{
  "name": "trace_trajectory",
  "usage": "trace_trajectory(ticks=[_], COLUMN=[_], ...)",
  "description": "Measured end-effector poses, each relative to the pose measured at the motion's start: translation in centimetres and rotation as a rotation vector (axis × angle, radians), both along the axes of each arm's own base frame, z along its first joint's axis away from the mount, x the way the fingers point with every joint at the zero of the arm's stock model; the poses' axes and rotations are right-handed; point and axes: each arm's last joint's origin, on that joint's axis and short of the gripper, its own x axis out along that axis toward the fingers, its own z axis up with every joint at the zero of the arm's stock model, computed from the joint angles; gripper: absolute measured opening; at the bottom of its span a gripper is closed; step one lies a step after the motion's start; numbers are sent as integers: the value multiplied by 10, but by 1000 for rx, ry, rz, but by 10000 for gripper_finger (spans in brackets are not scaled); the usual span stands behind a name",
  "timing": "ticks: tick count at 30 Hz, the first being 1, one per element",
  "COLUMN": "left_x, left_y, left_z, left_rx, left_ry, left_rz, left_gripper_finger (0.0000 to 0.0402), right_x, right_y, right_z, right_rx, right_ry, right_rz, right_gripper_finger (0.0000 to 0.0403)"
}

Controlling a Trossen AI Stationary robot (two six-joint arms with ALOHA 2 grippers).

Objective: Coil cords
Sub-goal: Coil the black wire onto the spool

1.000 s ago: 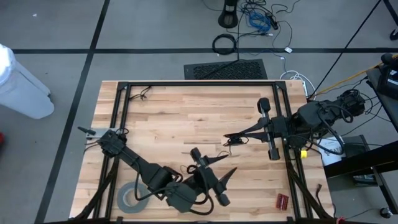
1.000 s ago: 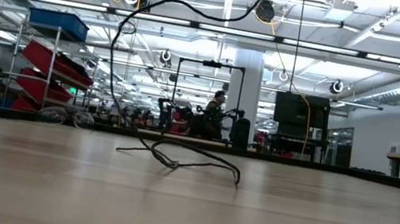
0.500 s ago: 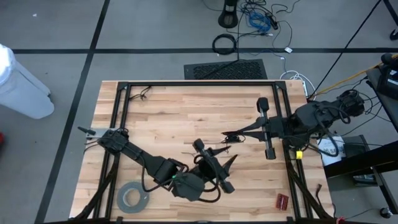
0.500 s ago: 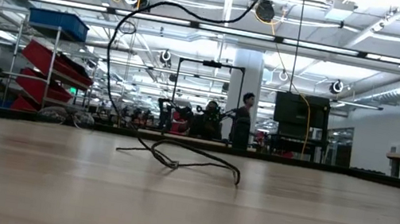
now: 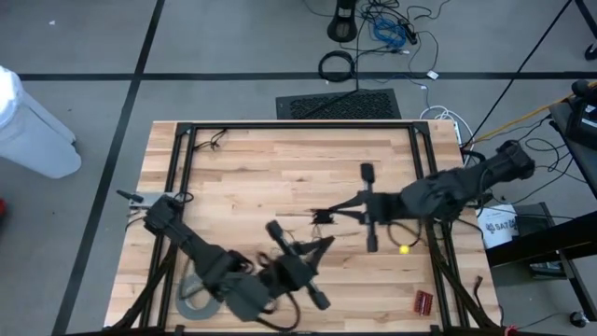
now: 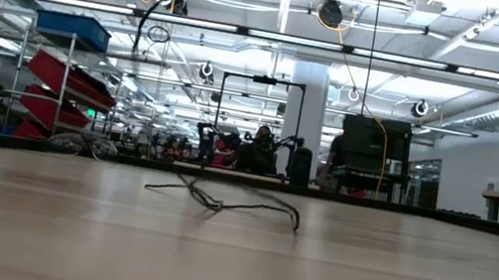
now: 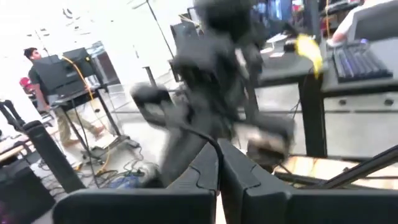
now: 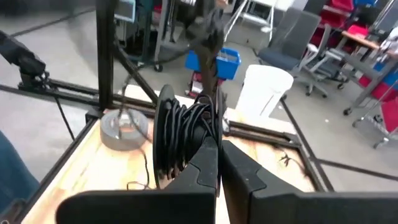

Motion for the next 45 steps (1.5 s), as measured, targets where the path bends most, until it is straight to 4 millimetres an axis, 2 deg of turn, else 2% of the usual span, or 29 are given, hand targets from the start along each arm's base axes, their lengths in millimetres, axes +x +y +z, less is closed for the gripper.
trace_trajectory(ticks=[5, 9, 17, 21, 26, 31, 45], left_x=[-27, -42, -45, -60, -90, -115, -138], left_y=[6, 12, 8, -10, -35, -48, -67], left_z=[29, 43, 41, 39, 39, 46, 44], left_rx=[-28, -45, -33, -45, -24, -28, -22], left_ry=[-39, -55, -35, -31, -11, -10, -5], left_rz=[-4, -15, -44, -58, 41, 58, -15], left_gripper_finger=[3, 2, 1, 1, 0, 0, 0], right_x=[29, 49, 74, 70, 52, 37, 24], right_y=[14, 23, 36, 42, 46, 52, 76], right_z=[-18, -32, -52, -53, -43, -35, -27], right_rx=[20, 25, 37, 49, 62, 80, 116], right_ry=[18, 27, 22, 43, 48, 44, -27], right_rz=[-2, -4, -2, 12, 46, 85, 177], right_gripper_finger=[0, 0, 0, 0, 0, 0, 0])
